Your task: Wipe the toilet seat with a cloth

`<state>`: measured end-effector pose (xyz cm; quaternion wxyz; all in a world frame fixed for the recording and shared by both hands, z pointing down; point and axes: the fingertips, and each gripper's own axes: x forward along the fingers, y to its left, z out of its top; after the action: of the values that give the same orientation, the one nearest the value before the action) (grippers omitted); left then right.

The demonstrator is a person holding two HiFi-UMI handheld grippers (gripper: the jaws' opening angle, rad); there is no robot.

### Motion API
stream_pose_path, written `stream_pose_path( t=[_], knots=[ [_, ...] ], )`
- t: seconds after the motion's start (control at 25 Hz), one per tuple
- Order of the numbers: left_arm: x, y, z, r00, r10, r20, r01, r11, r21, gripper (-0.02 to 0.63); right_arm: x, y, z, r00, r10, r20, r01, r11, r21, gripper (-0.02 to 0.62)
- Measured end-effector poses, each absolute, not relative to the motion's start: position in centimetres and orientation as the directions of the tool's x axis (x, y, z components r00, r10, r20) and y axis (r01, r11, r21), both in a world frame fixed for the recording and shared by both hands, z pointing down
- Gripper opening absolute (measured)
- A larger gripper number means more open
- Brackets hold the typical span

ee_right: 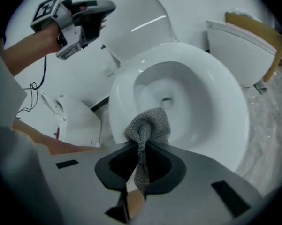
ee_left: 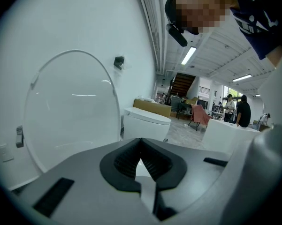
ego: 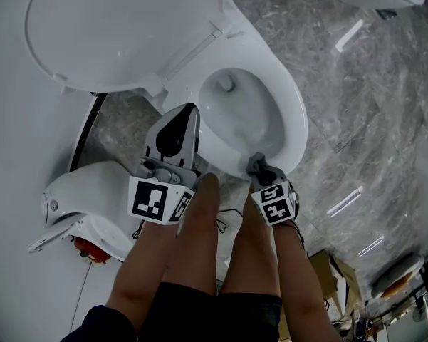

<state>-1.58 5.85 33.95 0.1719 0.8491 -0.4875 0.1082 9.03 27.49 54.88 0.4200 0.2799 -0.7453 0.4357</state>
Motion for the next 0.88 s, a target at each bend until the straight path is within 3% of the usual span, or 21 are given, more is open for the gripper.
stream_pose_path(
  t=[0.16, 0.36, 0.6, 0.68, 0.88],
  knots=[
    [-0.2, 6.2, 34.3, 0.514, -0.781, 0.355, -0.858, -0.478, 0.19, 0.012, 3.2, 28.6, 54.3, -0.582, 0.012, 0.813, -0.693, 0.516, -0.503, 0.052],
    [0.6, 6.2, 34.7, 0.517, -0.776, 0.36, -0.856, -0.48, 0.195, 0.012, 8.6, 27.8, 55.2, -0.521, -0.008, 0.854, -0.721, 0.54, -0.435, 0.051],
    [1.6, 5.9, 34.7, 0.53, -0.771, 0.354, -0.848, -0.488, 0.205, 0.012, 20.0, 18.7, 55.0, -0.32, -0.293, 0.901, -0.851, 0.506, -0.138, 0.051],
    [1.9, 5.6, 34.5, 0.534, -0.771, 0.347, -0.846, -0.494, 0.203, 0.012, 21.6, 17.6, 54.6, -0.3, -0.335, 0.893, -0.863, 0.494, -0.105, 0.051],
    [2.4, 5.1, 34.3, 0.54, -0.767, 0.346, -0.841, -0.5, 0.206, 0.012, 20.3, 24.2, 54.4, -0.364, -0.223, 0.904, -0.861, 0.451, -0.235, 0.051]
  ],
)
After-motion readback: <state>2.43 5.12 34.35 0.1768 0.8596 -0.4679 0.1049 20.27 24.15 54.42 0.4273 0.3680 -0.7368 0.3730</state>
